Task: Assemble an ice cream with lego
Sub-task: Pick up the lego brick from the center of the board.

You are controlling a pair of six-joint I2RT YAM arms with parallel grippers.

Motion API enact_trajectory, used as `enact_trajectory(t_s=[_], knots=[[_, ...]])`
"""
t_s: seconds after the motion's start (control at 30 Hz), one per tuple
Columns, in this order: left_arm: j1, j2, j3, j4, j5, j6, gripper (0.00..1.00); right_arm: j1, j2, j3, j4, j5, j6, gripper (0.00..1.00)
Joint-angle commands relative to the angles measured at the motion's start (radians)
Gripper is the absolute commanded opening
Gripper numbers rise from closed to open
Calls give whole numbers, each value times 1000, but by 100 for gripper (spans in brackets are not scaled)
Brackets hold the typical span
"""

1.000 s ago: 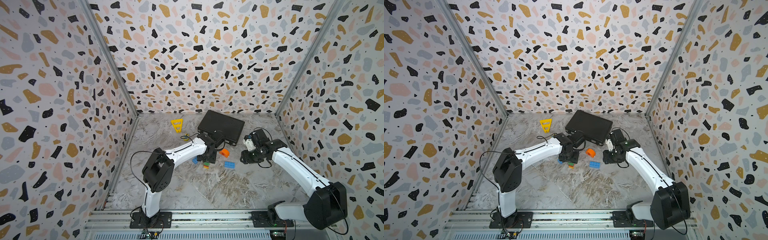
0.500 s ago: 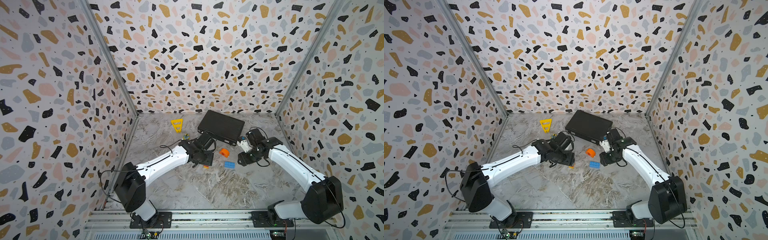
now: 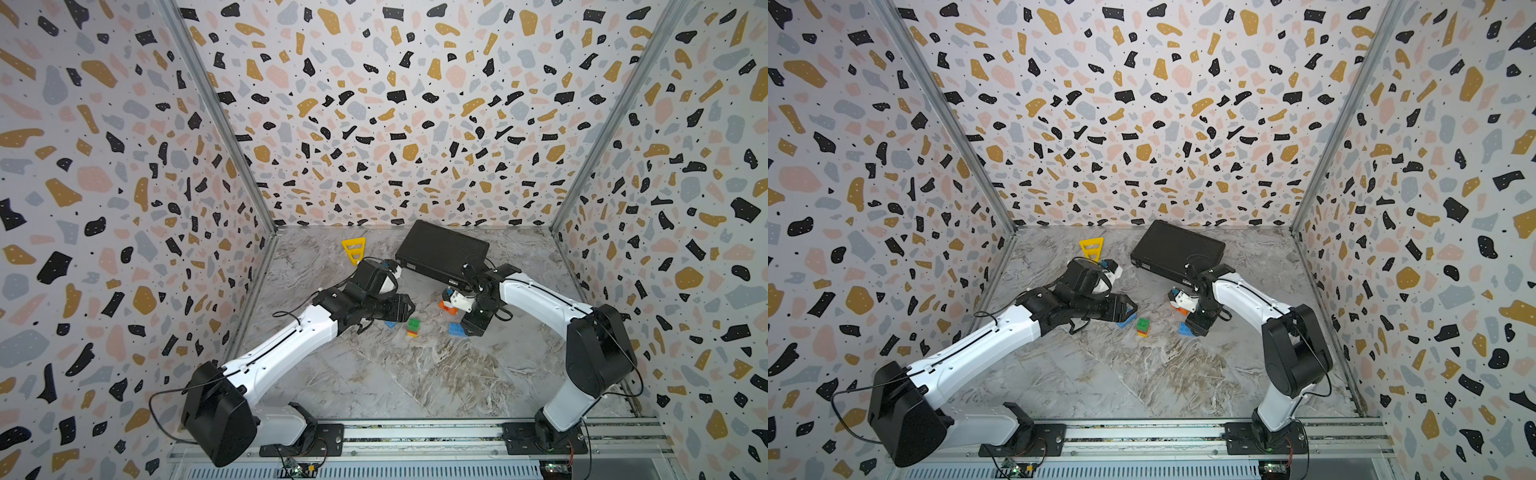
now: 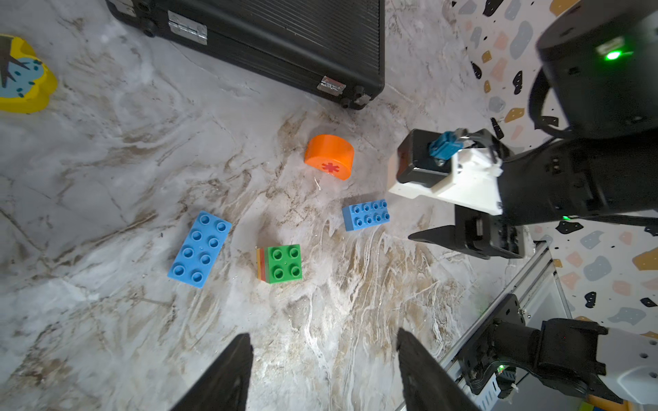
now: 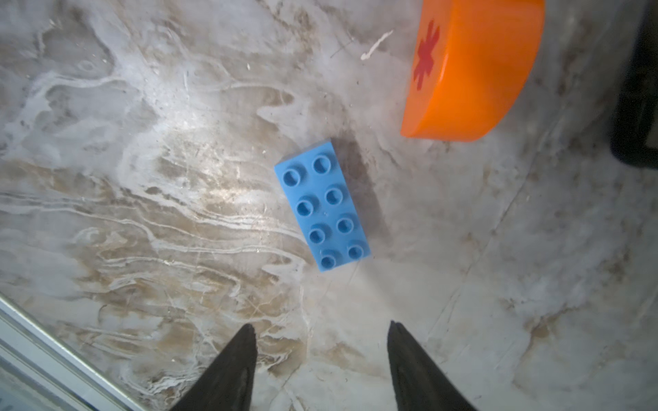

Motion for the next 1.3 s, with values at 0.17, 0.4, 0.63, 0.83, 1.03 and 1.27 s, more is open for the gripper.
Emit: enact_trajectory(t_s=[0.17,0.4,0.63,0.83,1.03,1.27], knots=[[62,-100,-66,89,57,16,67,29,77,41,78,-18,-100,62],[85,-115,-89,94,70,18,68,41,135,41,135,17,-88,60],[91,-104,-95,97,76,18,68,49,153,26,147,42,-78,58],[93,-101,-95,97,78,18,68,49,151,25,136,77,-73,52],[94,-103,-102,97,78,20,68,52,143,16,123,92,-65,47],[94,-105,-109,97,76,19,68,54,140,13,110,107,-59,42]])
